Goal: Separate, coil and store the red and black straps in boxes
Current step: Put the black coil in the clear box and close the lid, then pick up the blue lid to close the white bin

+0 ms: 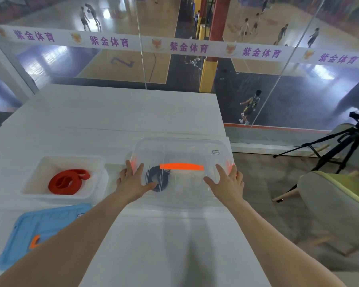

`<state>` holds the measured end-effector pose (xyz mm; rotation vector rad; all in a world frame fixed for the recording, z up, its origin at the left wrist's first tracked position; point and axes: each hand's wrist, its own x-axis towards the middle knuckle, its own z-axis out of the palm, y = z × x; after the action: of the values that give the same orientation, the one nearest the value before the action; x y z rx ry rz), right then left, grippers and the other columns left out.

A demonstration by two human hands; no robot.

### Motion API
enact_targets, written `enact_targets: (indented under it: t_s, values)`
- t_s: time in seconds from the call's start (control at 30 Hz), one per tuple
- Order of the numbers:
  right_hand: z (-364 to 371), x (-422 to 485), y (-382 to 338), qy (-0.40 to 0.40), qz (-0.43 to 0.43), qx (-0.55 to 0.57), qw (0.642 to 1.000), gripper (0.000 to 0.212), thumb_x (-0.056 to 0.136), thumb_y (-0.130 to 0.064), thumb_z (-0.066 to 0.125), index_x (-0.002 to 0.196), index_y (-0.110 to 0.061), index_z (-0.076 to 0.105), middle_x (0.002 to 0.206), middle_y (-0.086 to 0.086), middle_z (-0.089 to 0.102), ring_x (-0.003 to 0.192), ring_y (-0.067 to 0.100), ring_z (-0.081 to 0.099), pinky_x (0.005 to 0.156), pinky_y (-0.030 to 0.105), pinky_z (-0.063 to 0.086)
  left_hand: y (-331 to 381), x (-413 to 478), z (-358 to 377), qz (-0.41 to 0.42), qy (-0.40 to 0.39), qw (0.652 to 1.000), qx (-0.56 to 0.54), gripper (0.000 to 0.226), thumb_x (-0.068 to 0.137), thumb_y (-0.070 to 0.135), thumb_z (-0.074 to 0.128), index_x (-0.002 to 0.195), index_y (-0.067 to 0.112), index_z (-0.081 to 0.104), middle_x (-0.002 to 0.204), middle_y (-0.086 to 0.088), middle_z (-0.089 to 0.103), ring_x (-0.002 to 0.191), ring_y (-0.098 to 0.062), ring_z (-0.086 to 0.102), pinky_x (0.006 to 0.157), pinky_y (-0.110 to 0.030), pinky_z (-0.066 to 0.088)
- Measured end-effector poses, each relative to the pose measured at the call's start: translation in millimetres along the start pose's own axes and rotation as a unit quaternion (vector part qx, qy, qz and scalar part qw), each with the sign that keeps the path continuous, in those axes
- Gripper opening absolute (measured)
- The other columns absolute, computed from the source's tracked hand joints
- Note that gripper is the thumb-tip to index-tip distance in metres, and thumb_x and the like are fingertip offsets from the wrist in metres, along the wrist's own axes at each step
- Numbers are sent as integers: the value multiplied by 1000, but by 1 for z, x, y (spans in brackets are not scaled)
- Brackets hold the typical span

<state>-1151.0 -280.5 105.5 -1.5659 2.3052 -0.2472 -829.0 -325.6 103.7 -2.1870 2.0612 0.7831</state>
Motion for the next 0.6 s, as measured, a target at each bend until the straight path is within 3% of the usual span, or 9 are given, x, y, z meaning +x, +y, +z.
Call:
enact_targets:
  t_s: [0.1, 0.17, 0.3, 0.43, 0.6]
  values:
    - [-9, -4, -3, -12, -10, -12, 1000, 75, 94, -73, 53, 158, -37, 36, 172, 21, 12, 157, 43, 14, 123, 56, 23, 6, -10, -5, 8, 3, 1000, 19, 93, 94, 71, 52, 166, 30, 10, 172, -15, -23, 160, -40, -3, 127, -57, 15]
    - [-13, -12, -5, 10, -35, -23, 999, 69, 96, -70, 53, 154, -36, 43, 173, 18, 15, 158, 40, 14, 124, 54, 23, 9, -22, -5, 28, 45, 998, 28, 84, 97, 67, 49, 164, 29, 16, 173, -16, -16, 160, -39, 0, 127, -57, 17]
    - [-11, -45, -19, 57, -112, -24, 992, 55, 99, -57, 58, 147, -31, 55, 166, 14, 36, 154, 38, 28, 122, 53, 29, 13, -62, 0, 70, 129, 988, 40, 71, 101, 56, 51, 161, 26, 30, 173, -17, 6, 157, -39, 18, 123, -53, 29]
    - [8, -90, -46, 83, -187, 5, 979, 43, 98, -47, 63, 136, -26, 65, 158, 11, 48, 147, 37, 41, 115, 53, 41, -6, -107, 11, 117, 192, 972, 62, 66, 94, 48, 64, 151, 17, 50, 163, -23, 36, 141, -46, 48, 107, -56, 49]
    - [39, -148, -91, 87, -247, 31, 965, 38, 96, -44, 61, 130, -28, 66, 152, 6, 54, 143, 33, 46, 112, 49, 44, -56, -154, 18, 60, 176, 981, 51, 69, 101, 51, 53, 161, 21, 36, 168, -20, 30, 153, -42, 34, 119, -56, 36]
